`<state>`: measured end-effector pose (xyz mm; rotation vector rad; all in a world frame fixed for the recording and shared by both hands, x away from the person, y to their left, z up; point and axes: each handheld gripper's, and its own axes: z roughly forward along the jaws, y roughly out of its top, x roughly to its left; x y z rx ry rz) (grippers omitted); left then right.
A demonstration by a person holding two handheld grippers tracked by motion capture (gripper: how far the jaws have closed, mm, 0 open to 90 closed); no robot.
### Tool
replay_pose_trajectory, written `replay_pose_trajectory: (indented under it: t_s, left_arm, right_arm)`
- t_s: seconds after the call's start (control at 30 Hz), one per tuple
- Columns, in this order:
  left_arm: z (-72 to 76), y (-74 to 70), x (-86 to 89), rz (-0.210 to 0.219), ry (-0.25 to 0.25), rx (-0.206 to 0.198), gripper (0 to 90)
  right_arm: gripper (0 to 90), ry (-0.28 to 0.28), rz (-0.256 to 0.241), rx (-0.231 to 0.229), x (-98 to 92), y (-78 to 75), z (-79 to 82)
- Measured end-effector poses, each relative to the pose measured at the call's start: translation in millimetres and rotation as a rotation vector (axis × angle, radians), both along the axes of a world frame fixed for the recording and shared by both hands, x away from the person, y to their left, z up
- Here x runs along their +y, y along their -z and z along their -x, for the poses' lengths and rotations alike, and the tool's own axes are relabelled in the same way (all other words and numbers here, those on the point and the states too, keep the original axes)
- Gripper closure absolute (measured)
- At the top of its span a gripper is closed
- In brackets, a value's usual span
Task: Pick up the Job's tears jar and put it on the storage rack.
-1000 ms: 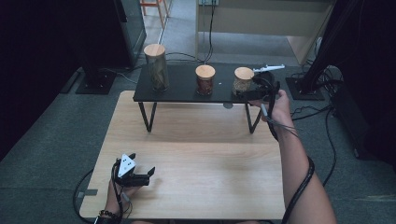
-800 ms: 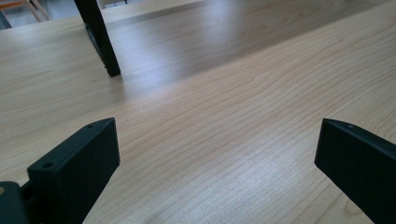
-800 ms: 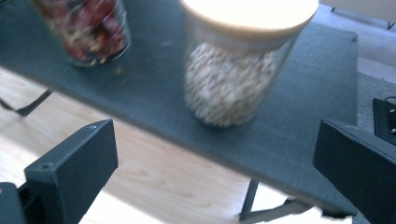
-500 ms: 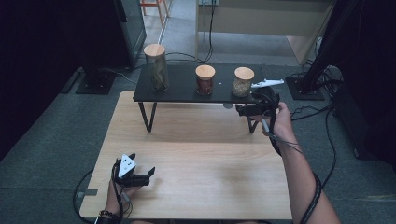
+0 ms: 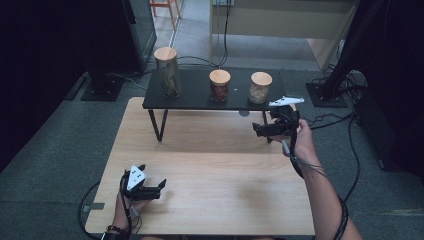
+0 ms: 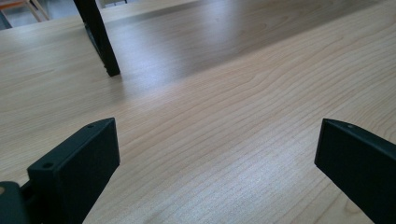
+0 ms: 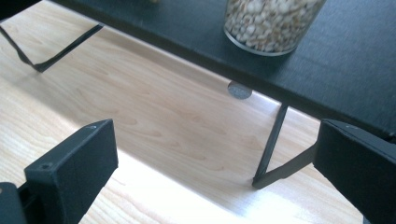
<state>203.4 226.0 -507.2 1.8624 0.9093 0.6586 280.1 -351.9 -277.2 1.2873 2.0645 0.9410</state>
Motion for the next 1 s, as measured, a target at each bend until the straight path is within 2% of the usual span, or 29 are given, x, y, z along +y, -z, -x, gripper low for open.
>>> replay_pose_trajectory:
  t_s: [0.17, 0.47, 1.0]
  left_arm:
    - [0.2, 0.2, -0.8, -0.001, -0.001, 0.000, 0.0]
    - [0.1, -0.5, -1.6, -0.008, -0.001, 0.002, 0.0]
    - [0.0, -1.1, -3.2, -0.012, -0.005, 0.006, 0.0]
  right_arm:
    - [0.0, -0.003, 0.014, 0.009, -1.3, 6.1, 3.9]
    - [0.0, -0.003, 0.009, 0.014, -10.6, 20.1, 13.6]
    - [0.0, -0.001, 0.014, -0.002, -27.1, 40.7, 33.3]
